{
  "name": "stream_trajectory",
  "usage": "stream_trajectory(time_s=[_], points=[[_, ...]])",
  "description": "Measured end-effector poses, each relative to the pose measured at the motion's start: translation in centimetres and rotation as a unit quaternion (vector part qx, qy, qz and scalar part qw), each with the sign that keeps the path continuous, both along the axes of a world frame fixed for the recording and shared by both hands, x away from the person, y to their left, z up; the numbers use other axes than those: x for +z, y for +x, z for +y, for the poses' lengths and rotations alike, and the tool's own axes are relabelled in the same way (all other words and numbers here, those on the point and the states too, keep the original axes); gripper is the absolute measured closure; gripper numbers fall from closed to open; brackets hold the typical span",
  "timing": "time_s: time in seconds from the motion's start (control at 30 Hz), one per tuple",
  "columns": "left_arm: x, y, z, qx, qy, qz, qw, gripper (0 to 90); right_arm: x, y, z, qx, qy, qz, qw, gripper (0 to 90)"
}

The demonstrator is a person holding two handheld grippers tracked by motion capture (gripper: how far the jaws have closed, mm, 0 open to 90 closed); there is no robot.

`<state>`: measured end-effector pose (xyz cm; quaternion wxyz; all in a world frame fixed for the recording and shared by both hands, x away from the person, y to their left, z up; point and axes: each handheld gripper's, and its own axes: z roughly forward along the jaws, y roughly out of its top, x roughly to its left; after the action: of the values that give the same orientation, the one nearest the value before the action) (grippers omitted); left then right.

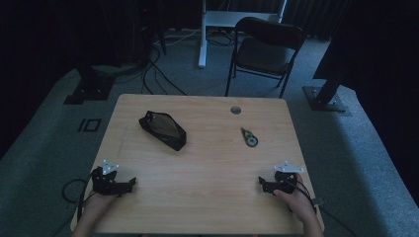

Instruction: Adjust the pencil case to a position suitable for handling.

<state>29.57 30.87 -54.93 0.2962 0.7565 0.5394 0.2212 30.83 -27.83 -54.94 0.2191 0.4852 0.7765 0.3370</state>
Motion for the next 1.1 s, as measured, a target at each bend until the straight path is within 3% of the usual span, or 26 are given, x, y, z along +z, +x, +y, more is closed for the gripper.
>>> stream_trajectory(time_s=[0.5, 0.9, 1.1], points=[[0.0, 0.0, 0.0, 0.000, 0.000, 0.000, 1.0000, 0.1, 0.9, 1.3, 2.3, 0.026, 0.019, -0.007, 0.9995, 12.6], [0.0, 0.0, 0.0, 0.000, 0.000, 0.000, 1.0000, 0.1, 1.4, 2.5, 4.6, 0.049, 0.014, -0.012, 0.9986, 13.3], [0.0, 0.0, 0.0, 0.000, 0.000, 0.000, 1.0000, 0.1, 1.8, 3.0, 5.8, 0.058, 0.024, -0.015, 0.9979, 13.4]])
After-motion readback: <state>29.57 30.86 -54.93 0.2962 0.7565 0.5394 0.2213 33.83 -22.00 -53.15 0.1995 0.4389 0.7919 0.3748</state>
